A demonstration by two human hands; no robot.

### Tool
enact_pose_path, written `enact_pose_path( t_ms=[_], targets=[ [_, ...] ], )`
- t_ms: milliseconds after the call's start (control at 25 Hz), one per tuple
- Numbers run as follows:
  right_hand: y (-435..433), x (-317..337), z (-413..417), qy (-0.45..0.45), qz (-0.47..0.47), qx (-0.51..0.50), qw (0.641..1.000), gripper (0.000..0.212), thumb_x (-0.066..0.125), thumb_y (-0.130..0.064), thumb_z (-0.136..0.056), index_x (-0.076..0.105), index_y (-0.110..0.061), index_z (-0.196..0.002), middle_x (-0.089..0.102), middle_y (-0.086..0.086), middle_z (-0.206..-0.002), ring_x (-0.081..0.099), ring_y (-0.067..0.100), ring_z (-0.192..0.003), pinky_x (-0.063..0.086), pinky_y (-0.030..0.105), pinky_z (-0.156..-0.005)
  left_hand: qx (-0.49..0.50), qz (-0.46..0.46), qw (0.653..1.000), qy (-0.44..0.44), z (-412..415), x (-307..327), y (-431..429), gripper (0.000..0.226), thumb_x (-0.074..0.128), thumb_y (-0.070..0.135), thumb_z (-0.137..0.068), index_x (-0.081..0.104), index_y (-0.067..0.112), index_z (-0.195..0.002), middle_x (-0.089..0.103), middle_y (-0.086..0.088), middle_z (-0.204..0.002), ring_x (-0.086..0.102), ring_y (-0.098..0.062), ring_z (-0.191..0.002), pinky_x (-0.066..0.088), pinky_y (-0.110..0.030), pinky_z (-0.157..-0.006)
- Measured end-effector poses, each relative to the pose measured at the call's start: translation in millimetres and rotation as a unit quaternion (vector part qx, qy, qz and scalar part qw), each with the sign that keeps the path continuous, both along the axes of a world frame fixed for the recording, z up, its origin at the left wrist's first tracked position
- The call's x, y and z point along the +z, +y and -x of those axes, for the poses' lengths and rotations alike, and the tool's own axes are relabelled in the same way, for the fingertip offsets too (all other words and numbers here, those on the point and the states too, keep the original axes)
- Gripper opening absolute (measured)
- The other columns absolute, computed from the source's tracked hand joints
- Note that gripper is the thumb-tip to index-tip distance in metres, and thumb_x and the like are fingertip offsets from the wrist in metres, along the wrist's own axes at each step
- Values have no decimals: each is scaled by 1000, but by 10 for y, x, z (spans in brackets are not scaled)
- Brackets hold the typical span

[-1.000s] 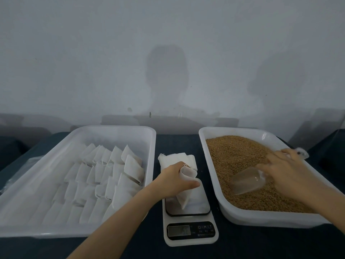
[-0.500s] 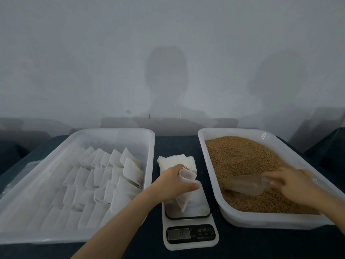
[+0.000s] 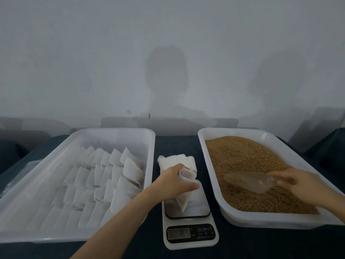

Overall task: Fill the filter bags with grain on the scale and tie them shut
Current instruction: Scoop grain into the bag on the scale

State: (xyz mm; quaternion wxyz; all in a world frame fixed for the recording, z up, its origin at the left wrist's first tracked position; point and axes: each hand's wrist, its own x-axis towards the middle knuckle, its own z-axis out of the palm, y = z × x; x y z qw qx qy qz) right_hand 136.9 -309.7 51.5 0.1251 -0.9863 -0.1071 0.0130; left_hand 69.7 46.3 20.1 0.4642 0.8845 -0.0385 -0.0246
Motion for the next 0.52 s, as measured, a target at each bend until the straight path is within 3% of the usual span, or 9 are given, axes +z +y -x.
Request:
enact_pose_path(
  t_ms=[280, 520],
  targets=[
    [157, 220, 61, -16, -68, 17, 997, 34, 58, -21, -90, 55, -43, -116, 61, -10, -120, 56, 12, -105, 42, 41, -98, -3, 6, 1000, 2, 14, 18, -9, 44, 70, 51, -79, 47, 34, -112, 53, 17, -100, 55, -7, -92, 43, -16, -69],
    [586, 601, 138, -36, -74, 136, 987, 34, 57, -18, -90, 54, -44, -112, 58, -20, -102, 54, 3, -96, 40, 16, -77, -2, 10, 1000, 10, 22, 25, -16, 46, 71, 47, -79, 47, 32, -115, 55, 12, -102, 56, -9, -94, 45, -17, -70]
  ],
)
